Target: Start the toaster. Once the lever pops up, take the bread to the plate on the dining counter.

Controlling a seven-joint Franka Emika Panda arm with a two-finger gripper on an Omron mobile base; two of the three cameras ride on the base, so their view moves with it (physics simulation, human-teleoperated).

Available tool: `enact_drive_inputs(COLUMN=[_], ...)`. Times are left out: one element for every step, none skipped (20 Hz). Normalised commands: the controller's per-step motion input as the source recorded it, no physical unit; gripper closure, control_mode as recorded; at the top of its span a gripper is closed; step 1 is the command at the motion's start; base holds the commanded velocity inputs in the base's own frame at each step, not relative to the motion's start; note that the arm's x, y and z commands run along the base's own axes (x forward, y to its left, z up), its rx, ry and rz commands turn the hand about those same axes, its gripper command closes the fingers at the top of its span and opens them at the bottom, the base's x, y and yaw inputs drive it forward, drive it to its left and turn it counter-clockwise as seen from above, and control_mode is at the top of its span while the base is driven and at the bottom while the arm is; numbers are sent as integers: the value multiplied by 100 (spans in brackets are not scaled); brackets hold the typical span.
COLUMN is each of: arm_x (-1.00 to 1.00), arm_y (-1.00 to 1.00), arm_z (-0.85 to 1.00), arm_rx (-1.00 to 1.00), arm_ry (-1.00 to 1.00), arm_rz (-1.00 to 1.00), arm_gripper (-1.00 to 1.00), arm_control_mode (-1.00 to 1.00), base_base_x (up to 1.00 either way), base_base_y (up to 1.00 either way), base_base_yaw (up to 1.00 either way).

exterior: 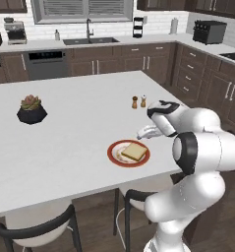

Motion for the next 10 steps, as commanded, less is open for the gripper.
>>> enact_drive_inputs(arm_x=[-27,-19,-23,-30,-46,-61,-76,-81,-79,-68], arm_y=[0,7,19,23,24,44,74,86,91,76], arm_z=[25,49,60,59,61,56,53,43,36,32], arm_rx=[-5,-3,-6,-9,-11,-15,-21,-23,-23,-21], arm_ry=[-10,-7,-7,-9,-11,-11,-10,-7,-5,-2], arm_rz=[1,0,0,0,0,0,0,-8,-15,-29], arm_gripper=[-100,-100,-100,-100,-100,-100,-100,-100,-100,-100], arm_control_mode=[-100,-100,-100,-100,-100,-100,-100,-100,-100,-100], base_base_x=[0,0,0,0,0,0,0,0,0,0], base_base_y=[0,0,0,0,0,0,0,0,0,0], base_base_yaw=[0,0,0,0,0,0,0,0,0,0])
